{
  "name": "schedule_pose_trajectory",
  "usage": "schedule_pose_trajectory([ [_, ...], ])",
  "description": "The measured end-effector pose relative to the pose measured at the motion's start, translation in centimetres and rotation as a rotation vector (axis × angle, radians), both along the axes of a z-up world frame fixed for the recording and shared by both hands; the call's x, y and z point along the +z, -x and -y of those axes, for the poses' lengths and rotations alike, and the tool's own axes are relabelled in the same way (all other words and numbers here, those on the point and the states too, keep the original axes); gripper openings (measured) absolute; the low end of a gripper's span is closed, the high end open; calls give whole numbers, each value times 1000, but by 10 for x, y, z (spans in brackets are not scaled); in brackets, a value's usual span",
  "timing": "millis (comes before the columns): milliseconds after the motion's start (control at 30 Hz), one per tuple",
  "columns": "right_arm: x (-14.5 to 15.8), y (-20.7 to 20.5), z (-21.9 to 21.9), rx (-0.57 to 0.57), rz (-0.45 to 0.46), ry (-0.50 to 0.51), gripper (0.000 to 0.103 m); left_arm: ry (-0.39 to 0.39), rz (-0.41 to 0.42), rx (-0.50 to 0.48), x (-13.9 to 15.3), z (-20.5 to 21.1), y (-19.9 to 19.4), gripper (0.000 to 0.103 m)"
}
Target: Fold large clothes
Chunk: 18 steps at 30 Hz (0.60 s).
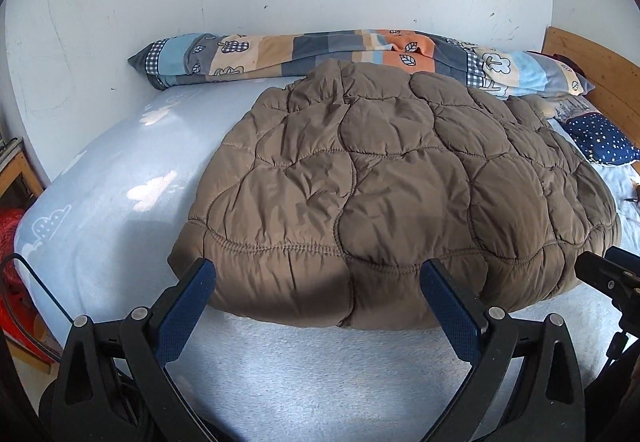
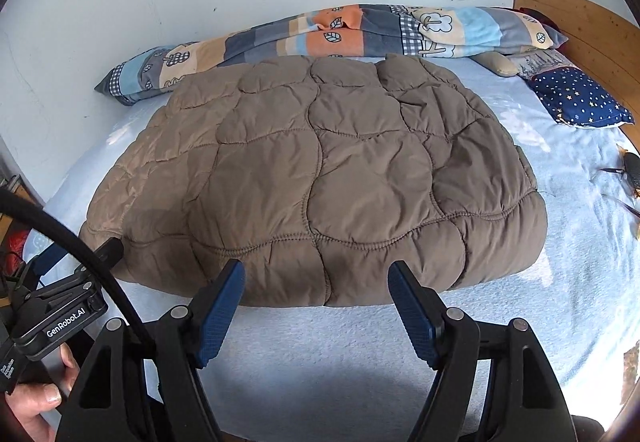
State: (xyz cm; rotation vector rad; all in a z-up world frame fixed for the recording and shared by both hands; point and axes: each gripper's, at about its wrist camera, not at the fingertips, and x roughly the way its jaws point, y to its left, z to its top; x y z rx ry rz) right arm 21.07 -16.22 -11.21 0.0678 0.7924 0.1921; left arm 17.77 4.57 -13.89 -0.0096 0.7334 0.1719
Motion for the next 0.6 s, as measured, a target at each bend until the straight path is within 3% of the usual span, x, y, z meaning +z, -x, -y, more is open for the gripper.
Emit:
schedule_pose_trajectory([
  [600,-2,-1,-2,3,-8,9,79,-2,-2,1,-2,-2,-3,102],
])
